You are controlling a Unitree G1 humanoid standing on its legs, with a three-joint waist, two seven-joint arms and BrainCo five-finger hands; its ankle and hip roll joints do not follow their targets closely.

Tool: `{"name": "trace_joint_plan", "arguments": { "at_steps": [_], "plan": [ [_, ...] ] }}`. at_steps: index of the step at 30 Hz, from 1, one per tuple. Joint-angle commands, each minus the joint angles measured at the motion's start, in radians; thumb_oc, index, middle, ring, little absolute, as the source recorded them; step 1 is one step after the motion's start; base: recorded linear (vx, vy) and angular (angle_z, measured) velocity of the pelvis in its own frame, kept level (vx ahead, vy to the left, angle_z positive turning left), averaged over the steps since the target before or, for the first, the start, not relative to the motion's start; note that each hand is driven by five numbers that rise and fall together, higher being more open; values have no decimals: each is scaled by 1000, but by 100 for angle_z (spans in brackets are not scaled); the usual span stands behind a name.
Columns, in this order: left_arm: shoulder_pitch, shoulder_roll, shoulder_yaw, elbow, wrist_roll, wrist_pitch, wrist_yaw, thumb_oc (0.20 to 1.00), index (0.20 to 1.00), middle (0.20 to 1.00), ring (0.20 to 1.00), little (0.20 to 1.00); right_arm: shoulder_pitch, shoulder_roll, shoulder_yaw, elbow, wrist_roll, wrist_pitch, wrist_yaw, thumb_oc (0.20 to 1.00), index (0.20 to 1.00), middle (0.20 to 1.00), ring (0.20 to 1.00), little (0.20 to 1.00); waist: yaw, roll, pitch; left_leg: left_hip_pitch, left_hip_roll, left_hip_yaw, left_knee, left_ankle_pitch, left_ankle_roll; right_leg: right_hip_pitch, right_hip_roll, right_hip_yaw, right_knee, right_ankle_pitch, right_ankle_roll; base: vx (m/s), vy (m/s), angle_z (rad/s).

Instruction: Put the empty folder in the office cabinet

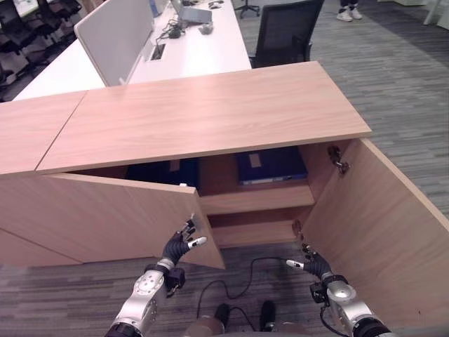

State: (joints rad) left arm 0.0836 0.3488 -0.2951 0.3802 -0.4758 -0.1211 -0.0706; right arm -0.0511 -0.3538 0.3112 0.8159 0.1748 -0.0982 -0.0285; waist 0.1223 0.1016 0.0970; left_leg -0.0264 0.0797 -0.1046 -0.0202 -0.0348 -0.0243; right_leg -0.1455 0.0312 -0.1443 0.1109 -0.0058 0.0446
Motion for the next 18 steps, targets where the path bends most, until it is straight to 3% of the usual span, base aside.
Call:
{"name": "trace_joint_plan", "arguments": {
  "at_steps": [1, 9, 18],
  "plan": [
    [-8, -2, -9, -110, 20, -77, -41, 1000, 1000, 1000, 1000, 1000, -19, 29, -6, -55, -18, -28, 14, 1000, 1000, 1000, 1000, 1000, -24, -87, -31, 79, -26, 18, -48, 63, -34, 257, -106, 51, -196, 6, 71, 61, 55, -19],
    [-110, 5, 94, 62, 72, -87, 65, 1000, 1000, 1000, 1000, 1000, 50, 43, -32, -76, -26, -18, 18, 1000, 1000, 1000, 1000, 1000, -71, -91, -62, 110, -28, 65, -67, 52, -34, 258, -116, 57, -198, 13, 83, 44, 51, -7],
    [-357, 125, 171, 400, 45, -86, 124, 1000, 1000, 1000, 1000, 1000, 85, 31, -28, -65, -27, -18, 36, 1000, 1000, 1000, 1000, 1000, -133, -92, -95, 130, -25, 138, -67, 27, -35, 242, -128, 94, -198, 32, 105, 27, 47, -18]
  ]
}}
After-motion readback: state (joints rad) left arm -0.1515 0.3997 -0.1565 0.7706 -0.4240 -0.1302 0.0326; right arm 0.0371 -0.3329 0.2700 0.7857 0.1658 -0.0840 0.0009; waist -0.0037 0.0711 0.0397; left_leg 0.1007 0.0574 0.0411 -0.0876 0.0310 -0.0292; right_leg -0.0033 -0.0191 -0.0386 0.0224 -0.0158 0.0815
